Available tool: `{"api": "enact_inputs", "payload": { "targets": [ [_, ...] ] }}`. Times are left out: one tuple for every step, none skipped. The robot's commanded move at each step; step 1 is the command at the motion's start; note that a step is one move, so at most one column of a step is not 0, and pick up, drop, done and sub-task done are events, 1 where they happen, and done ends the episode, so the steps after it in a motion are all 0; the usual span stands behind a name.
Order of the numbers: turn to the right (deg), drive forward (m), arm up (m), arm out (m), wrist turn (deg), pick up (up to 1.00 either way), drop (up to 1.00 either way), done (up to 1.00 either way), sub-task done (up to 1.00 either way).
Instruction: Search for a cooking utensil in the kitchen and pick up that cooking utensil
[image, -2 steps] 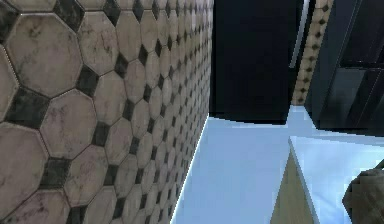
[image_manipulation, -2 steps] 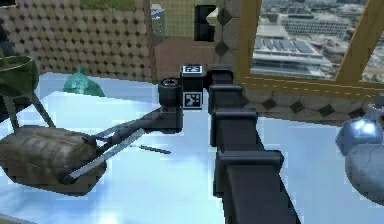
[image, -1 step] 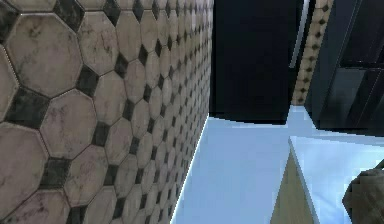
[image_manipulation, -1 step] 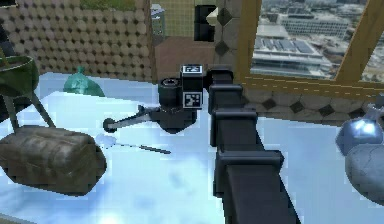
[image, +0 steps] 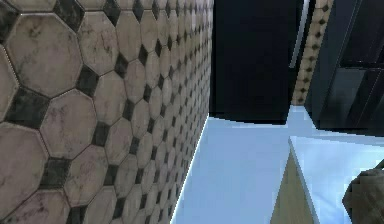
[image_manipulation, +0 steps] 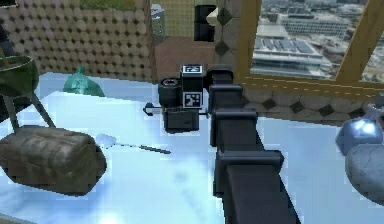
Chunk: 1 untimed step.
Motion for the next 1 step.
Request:
{"api": "enact_inputs", "payload": {
  "targets": [
    [0.0, 0.0, -0.16, 0.0, 0.0, 0.0, 0.0, 0.0, 0.0]
  ]
}}
